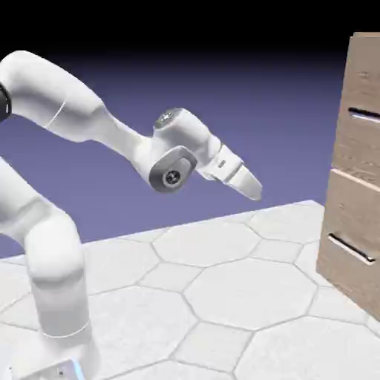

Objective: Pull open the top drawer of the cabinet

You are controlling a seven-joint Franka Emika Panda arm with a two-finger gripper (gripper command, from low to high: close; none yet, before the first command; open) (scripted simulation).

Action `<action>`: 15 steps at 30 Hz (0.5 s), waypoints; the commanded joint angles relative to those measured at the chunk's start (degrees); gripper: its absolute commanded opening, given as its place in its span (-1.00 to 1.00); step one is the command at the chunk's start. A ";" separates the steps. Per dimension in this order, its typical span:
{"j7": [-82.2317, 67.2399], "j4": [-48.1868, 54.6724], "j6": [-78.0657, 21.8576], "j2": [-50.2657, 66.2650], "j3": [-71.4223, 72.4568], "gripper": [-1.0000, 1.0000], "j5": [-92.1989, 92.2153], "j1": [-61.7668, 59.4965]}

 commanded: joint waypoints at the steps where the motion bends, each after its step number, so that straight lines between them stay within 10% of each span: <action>1: -2.22 1.05 -0.09 1.04 1.31 1.00 -2.50 -1.22; 15: -33.29 15.78 -1.39 15.60 19.59 1.00 -37.38 -18.23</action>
